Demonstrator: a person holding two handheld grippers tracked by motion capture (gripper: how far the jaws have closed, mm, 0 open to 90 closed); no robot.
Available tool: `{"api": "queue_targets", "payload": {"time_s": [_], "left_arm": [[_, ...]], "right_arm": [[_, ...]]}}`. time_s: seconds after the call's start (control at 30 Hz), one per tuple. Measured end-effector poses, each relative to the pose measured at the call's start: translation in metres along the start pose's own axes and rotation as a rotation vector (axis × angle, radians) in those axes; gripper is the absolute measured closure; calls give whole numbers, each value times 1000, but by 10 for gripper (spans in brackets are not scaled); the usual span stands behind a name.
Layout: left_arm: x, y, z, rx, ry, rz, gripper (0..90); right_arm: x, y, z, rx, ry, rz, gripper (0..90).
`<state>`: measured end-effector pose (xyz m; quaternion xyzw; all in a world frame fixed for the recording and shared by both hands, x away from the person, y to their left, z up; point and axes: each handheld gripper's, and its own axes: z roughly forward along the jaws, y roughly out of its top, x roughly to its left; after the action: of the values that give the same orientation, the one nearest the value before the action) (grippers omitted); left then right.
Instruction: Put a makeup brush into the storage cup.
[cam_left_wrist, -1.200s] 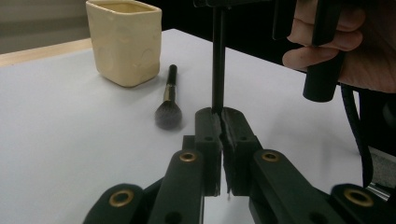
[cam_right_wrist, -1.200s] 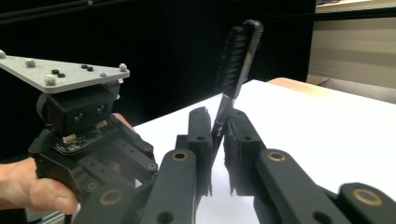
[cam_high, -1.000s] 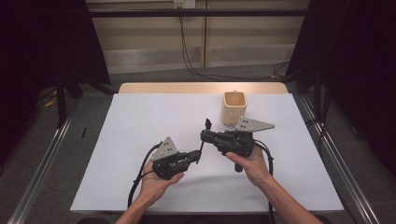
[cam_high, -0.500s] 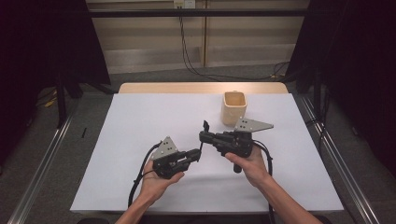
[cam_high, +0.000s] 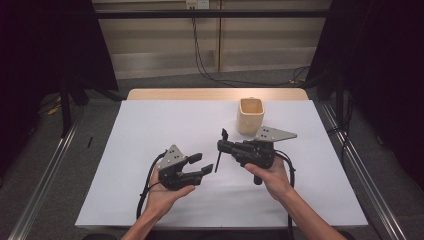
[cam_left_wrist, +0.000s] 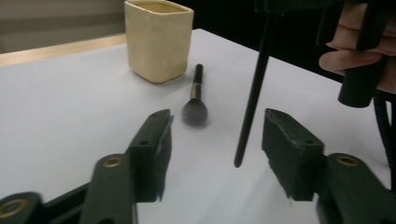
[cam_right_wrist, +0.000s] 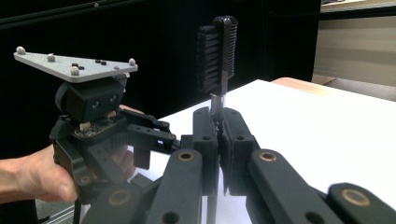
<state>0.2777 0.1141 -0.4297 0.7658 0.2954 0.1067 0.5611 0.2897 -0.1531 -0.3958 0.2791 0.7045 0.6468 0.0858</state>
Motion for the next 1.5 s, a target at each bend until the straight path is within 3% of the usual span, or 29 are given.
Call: {"api": "queue_targets", "payload": {"time_s": [0.23,0.4,0.5,0.63,0.73,0.93,1.17,1.23,1.5], "left_arm": [[2,1,-4,6,30,-22,170],[4,1,-10,2,42,-1,79],[8,0,-15,4,57,-8,52],[13,-1,-20,10,100,28,48],[18,-3,-23,11,108,9,48],[25,-5,-34,-27,139,19,39],[36,-10,-49,-29,165,30,25],[39,-12,-54,-56,166,-5,28],[49,-18,-72,-49,220,1,31]], "right_arm": [[-3,-2,-6,2,-20,5,867],[-2,-1,-10,-2,-29,-2,867],[-3,-1,-13,-3,-36,-11,867],[-6,-3,-17,1,-48,-7,867],[-8,-4,-20,-1,-62,-10,867],[-9,-4,-23,-2,-74,-13,867],[-11,-4,-27,-1,-89,-12,867],[-12,-4,-28,-1,-96,-11,867],[-15,-4,-34,1,-116,-12,866]]}}
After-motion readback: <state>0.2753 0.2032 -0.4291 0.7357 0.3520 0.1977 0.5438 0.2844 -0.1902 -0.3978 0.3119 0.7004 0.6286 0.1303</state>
